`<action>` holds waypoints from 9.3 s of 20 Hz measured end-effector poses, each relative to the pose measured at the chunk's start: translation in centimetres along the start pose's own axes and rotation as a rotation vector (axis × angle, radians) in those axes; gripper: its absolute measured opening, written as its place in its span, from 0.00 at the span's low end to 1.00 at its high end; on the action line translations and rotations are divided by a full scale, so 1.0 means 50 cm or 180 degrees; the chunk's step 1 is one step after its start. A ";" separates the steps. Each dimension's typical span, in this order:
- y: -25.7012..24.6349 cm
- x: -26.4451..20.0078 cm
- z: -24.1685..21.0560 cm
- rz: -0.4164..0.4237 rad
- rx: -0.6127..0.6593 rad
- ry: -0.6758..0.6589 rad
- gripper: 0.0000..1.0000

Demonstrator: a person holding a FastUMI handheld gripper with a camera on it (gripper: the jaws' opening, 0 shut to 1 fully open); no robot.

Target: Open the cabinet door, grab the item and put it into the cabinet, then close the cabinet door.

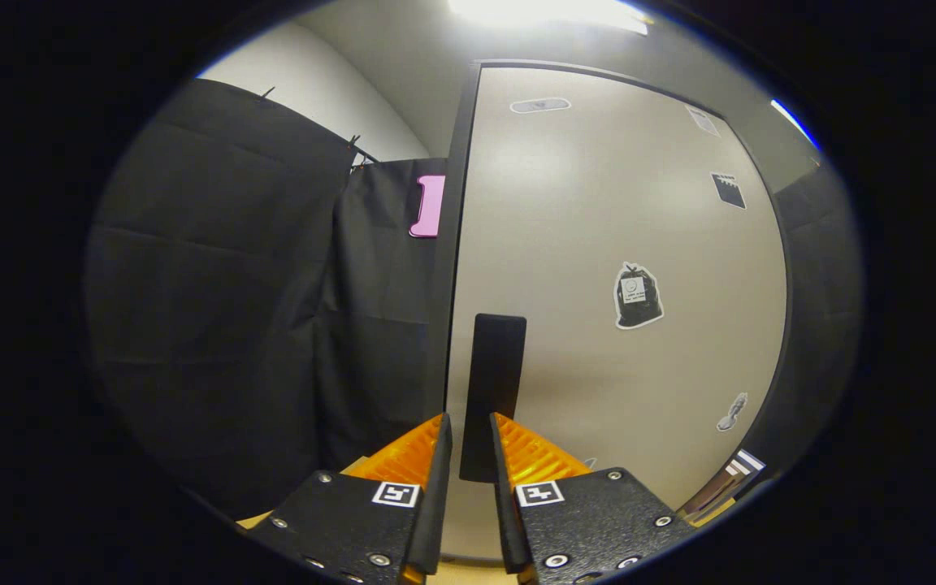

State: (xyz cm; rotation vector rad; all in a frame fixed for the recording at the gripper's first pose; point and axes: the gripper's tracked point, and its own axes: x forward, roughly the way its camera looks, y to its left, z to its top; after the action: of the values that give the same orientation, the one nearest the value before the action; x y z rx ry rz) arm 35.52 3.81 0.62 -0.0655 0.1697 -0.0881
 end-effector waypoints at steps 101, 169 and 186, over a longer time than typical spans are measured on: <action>0.045 -0.484 -0.365 -0.0046 -0.0170 -0.0034 0.95; -0.018 0.032 -0.236 -0.0745 -0.0047 0.0677 0.52; -0.083 0.290 -0.190 -0.0896 0.0077 0.0862 0.51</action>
State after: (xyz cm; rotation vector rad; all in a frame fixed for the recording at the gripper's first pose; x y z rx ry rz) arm 47.80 -2.23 -10.82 -0.0527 0.4298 -0.3806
